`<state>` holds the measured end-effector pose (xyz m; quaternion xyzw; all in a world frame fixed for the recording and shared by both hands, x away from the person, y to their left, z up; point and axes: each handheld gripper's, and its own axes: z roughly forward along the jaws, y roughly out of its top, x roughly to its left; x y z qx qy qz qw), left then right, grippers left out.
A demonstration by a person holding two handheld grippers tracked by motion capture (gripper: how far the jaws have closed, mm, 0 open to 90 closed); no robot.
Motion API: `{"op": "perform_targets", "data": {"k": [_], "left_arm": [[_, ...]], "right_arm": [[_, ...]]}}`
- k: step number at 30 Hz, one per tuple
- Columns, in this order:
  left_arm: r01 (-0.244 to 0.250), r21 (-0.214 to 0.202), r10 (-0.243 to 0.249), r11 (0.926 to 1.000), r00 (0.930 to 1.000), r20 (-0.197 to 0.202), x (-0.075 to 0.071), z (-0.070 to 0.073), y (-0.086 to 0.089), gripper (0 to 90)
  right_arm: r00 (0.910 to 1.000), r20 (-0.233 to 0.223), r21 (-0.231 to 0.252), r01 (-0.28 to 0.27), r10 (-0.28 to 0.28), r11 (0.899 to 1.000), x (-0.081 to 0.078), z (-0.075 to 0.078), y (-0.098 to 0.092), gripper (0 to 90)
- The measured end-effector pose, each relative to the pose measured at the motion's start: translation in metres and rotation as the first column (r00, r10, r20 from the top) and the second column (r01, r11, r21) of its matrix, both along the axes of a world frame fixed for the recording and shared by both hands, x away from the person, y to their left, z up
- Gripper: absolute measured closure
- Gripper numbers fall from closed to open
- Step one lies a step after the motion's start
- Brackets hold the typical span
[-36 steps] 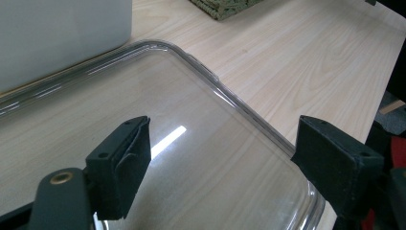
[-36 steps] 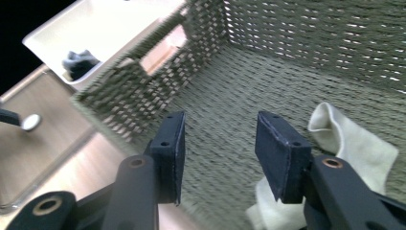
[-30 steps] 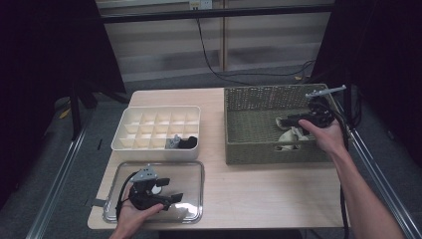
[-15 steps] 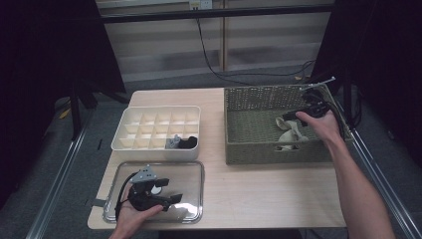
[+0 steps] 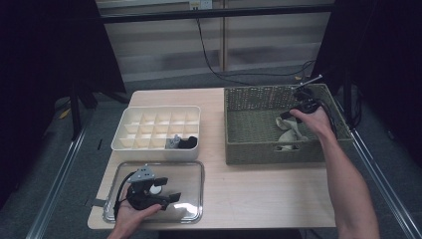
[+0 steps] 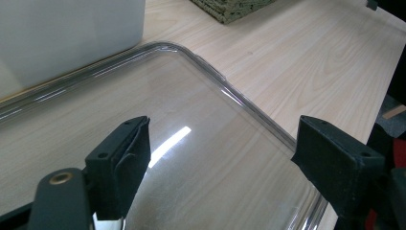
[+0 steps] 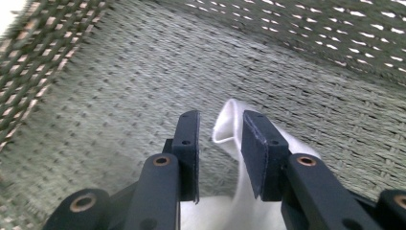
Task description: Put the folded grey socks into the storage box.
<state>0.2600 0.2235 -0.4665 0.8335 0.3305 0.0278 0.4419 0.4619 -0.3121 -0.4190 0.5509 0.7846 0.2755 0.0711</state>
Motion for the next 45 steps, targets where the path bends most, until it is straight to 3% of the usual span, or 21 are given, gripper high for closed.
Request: {"op": "perform_targets", "data": {"k": [14, 19, 25, 28, 32, 45], "left_arm": [[0.0, -0.004, 0.0, 1.0, 1.0, -0.003, 0.003, -0.001, 0.001, 19.9], [0.0, -0.006, 0.0, 1.0, 1.0, 0.0, 0.004, 0.0, -0.001, 19.9], [0.005, -0.006, -0.005, 1.0, 1.0, -0.001, 0.004, -0.001, -0.002, 19.9], [0.005, -0.006, -0.005, 1.0, 1.0, 0.001, 0.004, -0.001, -0.003, 19.9], [0.008, -0.01, -0.008, 0.9999, 1.0, 0.002, 0.004, -0.001, -0.004, 19.9], [0.011, -0.013, -0.011, 0.9999, 0.9998, 0.014, 0.003, 0.0, -0.004, 19.9]], "right_arm": [[0.996, -0.086, -0.052, 0.018, -0.022, 0.998, 0.009, -0.02, -0.004, 73.8], [0.9944, -0.1, -0.041, 0.028, -0.032, 0.999, 0.008, -0.02, -0.004, 89.3], [0.998, -0.056, 0.013, 0.028, -0.028, 1.0, 0.005, -0.013, -0.006, 90.0], [0.9996, -0.015, 0.067, 0.025, -0.024, 0.997, 0.002, -0.007, -0.007, 90.0], [0.9988, 0.042, 0.154, 0.019, -0.026, 0.988, -0.002, 0.004, -0.009, 90.0], [0.9902, 0.14, 0.266, -0.045, 0.008, 0.963, -0.013, 0.018, 0.001, 90.0]]}}
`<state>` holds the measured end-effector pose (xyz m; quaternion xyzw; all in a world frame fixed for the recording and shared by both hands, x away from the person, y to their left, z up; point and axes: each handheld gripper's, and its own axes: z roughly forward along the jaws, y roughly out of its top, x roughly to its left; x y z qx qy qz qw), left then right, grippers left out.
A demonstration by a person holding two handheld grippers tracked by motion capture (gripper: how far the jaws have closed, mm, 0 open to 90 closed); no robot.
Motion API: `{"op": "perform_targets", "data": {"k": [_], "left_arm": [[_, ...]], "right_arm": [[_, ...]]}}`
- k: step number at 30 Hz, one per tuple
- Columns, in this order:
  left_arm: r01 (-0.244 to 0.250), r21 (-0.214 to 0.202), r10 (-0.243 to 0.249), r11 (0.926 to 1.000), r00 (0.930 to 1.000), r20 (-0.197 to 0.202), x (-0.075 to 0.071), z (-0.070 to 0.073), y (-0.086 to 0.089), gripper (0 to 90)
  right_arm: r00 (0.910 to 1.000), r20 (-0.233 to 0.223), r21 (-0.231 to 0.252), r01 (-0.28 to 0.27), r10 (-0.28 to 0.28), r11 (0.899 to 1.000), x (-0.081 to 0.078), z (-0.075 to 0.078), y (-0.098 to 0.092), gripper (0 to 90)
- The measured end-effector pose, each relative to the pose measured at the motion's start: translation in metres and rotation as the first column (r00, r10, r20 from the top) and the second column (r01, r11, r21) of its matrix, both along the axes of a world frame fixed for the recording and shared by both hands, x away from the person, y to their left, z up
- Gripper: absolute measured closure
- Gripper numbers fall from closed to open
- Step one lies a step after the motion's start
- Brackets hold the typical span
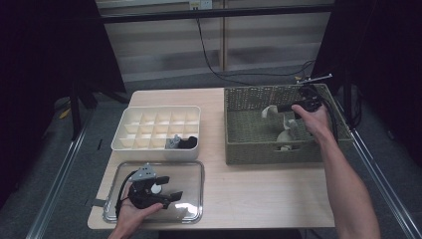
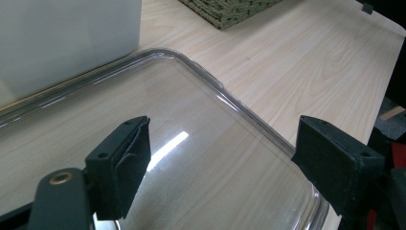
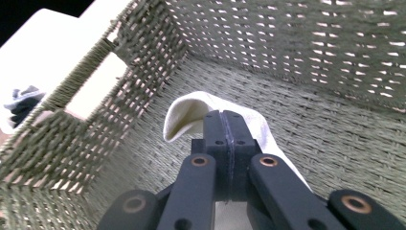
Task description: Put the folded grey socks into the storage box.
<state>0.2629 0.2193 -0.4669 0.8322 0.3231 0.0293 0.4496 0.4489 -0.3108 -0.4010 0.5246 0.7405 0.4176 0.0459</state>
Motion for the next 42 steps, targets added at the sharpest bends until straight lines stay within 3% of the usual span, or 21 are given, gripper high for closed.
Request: {"op": "perform_targets", "data": {"k": [10, 22, 32, 42], "left_arm": [[0.002, 0.004, -0.002, 1.0, 1.0, 0.001, -0.001, 0.001, -0.002, 19.9], [0.016, 0.013, -0.016, 0.9998, 0.9996, 0.024, -0.003, 0.003, -0.005, 20.0], [0.03, 0.009, -0.03, 0.9995, 0.9992, 0.027, -0.004, 0.003, -0.009, 19.6], [0.018, 0.004, -0.018, 0.9998, 0.9992, 0.036, -0.003, 0.003, -0.01, 17.2]], "right_arm": [[0.9981, 0.061, 0.065, -0.016, 0.012, 0.998, -0.01, 0.013, 0.004, 90.0], [0.9913, 0.129, 0.1, -0.042, 0.029, 0.994, -0.024, 0.027, 0.015, 90.0], [0.9865, 0.16, 0.121, -0.057, 0.038, 0.991, -0.034, 0.039, 0.021, 90.0], [0.9785, 0.202, 0.152, -0.073, 0.041, 0.986, -0.046, 0.052, 0.025, 90.0]]}}
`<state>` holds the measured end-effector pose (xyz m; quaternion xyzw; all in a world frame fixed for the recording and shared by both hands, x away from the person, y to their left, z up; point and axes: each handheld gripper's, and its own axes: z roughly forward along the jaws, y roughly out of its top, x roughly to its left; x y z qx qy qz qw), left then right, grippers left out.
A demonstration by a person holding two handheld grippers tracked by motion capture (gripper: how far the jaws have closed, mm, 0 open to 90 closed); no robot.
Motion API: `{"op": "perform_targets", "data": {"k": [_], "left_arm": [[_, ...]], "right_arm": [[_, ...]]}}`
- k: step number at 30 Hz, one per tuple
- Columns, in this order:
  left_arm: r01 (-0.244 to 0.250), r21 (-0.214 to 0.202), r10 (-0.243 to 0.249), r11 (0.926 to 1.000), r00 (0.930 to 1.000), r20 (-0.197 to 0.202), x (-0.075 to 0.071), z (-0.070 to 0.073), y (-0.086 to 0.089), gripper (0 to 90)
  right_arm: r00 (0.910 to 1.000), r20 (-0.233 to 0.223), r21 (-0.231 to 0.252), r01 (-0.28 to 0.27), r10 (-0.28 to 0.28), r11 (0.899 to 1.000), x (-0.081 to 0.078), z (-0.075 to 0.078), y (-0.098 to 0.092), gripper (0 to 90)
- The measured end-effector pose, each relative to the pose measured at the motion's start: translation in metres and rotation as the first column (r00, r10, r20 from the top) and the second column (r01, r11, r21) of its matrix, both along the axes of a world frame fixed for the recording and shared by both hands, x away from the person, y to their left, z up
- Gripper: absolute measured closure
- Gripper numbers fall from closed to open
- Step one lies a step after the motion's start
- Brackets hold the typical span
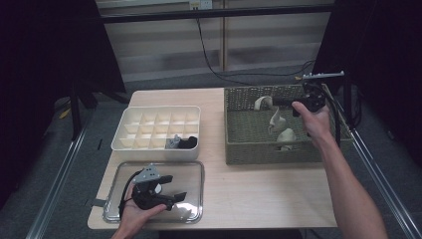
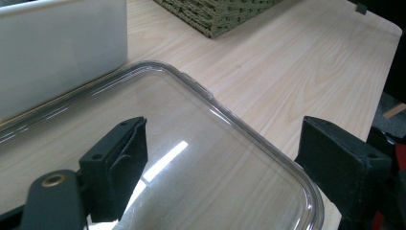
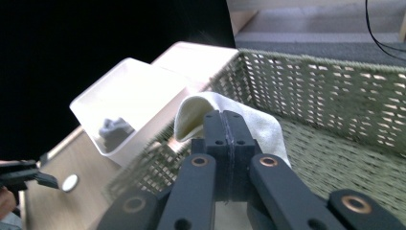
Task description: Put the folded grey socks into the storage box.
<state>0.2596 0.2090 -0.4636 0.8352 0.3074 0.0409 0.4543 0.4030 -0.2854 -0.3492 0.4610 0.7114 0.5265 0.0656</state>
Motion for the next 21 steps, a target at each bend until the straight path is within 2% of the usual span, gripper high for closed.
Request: {"op": "perform_targets", "data": {"k": [11, 14, 21], "left_arm": [[0.005, -0.015, -0.005, 0.9999, 1.0, 0.003, -0.002, 0.001, 0.0, 19.9], [0.008, -0.028, -0.008, 0.9996, 1.0, 0.002, -0.003, 0.002, 0.0, 24.0], [0.014, -0.025, -0.014, 0.9996, 0.9998, 0.011, -0.003, 0.003, -0.003, 25.8]], "right_arm": [[0.9993, 0.034, 0.031, -0.017, 0.016, 0.999, -0.01, 0.01, 0.004, 90.0], [0.9986, 0.046, 0.036, -0.026, 0.024, 0.999, -0.013, 0.013, 0.005, 90.0], [0.9968, 0.067, 0.045, -0.048, 0.045, 0.998, -0.021, 0.019, 0.009, 90.0]]}}
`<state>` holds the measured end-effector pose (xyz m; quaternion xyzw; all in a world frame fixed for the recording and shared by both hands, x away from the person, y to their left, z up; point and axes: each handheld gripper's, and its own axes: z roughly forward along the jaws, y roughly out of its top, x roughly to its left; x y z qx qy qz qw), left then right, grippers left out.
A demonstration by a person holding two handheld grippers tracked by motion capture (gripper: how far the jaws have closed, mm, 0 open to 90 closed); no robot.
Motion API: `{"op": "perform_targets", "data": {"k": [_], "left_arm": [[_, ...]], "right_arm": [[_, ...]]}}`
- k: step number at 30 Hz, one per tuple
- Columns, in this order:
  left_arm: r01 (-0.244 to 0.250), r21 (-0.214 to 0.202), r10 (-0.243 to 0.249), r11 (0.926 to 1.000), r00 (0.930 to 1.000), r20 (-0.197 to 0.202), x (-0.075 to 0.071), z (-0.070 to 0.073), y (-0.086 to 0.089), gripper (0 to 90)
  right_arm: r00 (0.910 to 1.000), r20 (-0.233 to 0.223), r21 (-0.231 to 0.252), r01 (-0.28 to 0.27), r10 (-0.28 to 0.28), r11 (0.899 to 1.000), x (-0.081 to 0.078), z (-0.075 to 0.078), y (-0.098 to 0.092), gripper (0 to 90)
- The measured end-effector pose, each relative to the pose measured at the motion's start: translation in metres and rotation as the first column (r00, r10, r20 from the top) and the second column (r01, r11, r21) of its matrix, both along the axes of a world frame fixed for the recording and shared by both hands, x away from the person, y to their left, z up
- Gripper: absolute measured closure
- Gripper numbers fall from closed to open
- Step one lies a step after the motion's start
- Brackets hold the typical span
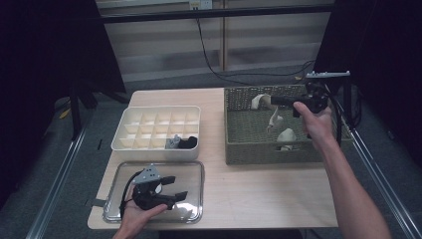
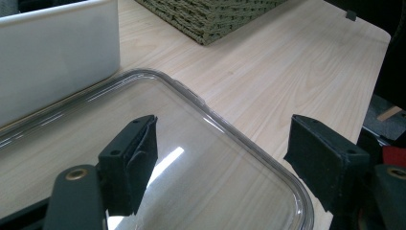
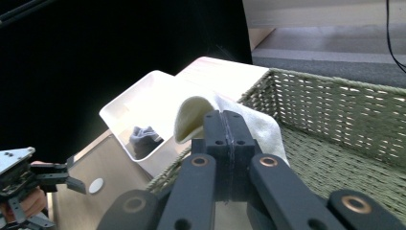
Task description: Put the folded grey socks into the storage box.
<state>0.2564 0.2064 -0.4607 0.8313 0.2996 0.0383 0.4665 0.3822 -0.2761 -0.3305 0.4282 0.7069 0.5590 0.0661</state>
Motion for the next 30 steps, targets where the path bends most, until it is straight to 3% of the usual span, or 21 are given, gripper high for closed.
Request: {"op": "perform_targets", "data": {"k": [9, 19, 30], "left_arm": [[0.008, 0.002, -0.008, 1.0, 0.9999, 0.008, 0.002, 0.003, -0.005, 26.5], [0.039, -0.01, -0.038, 0.9992, 0.9979, 0.052, 0.007, 0.015, -0.019, 30.2], [0.052, -0.02, -0.051, 0.9984, 0.9955, 0.08, 0.016, 0.022, -0.039, 33.4]], "right_arm": [[0.9991, 0.032, 0.012, -0.027, 0.027, 1.0, -0.017, 0.014, 0.006, 90.0], [0.9961, 0.07, 0.011, -0.054, 0.053, 0.998, -0.04, 0.026, 0.011, 90.0], [0.9914, 0.071, -0.002, -0.11, 0.11, 0.994, -0.068, 0.023, 0.028, 90.0]]}}
